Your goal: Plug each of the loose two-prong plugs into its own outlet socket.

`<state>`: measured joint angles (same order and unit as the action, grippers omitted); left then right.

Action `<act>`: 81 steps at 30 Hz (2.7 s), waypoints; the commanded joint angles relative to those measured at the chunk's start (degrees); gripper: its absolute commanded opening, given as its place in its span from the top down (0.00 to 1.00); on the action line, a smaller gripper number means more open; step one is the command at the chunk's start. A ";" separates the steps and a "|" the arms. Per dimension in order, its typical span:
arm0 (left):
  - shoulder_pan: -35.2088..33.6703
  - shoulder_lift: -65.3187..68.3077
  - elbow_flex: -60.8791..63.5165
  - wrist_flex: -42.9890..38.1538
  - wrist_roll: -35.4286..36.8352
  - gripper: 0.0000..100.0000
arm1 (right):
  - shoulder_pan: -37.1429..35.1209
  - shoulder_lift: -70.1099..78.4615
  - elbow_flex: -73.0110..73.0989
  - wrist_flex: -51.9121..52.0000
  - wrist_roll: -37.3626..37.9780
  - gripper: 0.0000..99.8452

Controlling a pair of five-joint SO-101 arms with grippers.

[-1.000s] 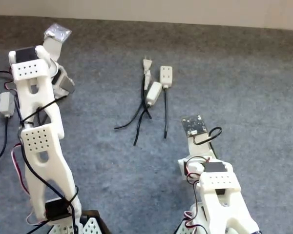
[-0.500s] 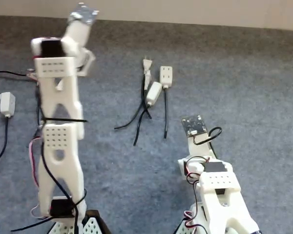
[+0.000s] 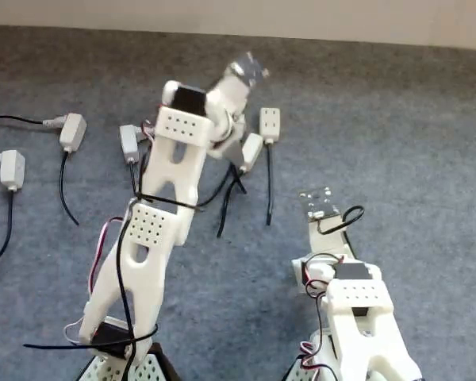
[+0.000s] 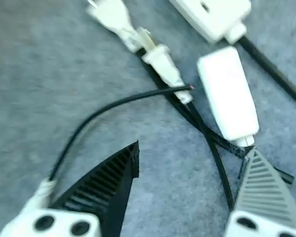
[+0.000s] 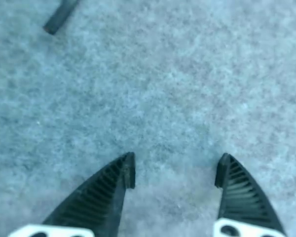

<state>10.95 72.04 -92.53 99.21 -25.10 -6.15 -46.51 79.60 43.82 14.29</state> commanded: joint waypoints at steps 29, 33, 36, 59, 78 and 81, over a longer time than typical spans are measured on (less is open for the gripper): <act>4.18 -5.85 -2.77 0.09 -2.55 0.72 | 12.00 -58.51 21.76 16.31 9.41 0.74; 4.44 -8.84 -2.86 -1.76 2.46 0.72 | 11.91 -58.51 21.76 16.13 9.32 0.74; 4.26 -8.75 -2.15 -9.41 8.97 0.72 | 11.91 -58.51 21.76 16.04 9.32 0.74; 6.02 9.01 5.41 -15.56 10.11 0.72 | 9.63 -58.42 22.29 16.13 9.41 0.74; 5.14 -12.26 11.38 2.64 3.78 1.00 | 9.54 -58.33 22.46 14.20 9.41 0.74; 6.90 -23.52 25.01 2.55 2.37 1.00 | 9.54 -58.33 22.55 14.20 9.41 0.74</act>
<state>15.78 64.92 -81.80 100.97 -21.05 4.04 -104.44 95.25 59.21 22.99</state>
